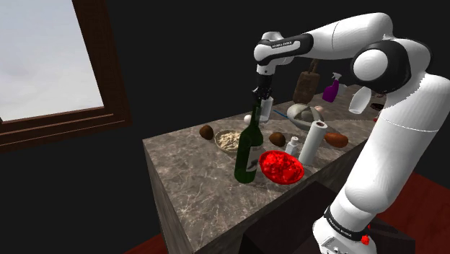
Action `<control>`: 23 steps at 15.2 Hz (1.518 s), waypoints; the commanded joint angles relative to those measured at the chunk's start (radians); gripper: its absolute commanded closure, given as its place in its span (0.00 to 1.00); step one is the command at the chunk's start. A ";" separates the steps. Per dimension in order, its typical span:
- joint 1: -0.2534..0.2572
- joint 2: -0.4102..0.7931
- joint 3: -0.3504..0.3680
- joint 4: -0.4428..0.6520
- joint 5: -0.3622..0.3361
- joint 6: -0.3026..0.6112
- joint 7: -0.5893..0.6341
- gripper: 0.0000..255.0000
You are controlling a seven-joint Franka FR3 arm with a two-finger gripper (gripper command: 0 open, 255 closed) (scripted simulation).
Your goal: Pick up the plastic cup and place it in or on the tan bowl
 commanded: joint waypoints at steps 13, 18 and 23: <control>-0.002 -0.004 -0.002 0.185 -0.002 -0.189 0.003 1.00; 0.049 -0.054 0.042 0.154 -0.009 -0.205 0.098 1.00; 0.108 -0.095 0.100 0.134 -0.009 -0.222 0.216 1.00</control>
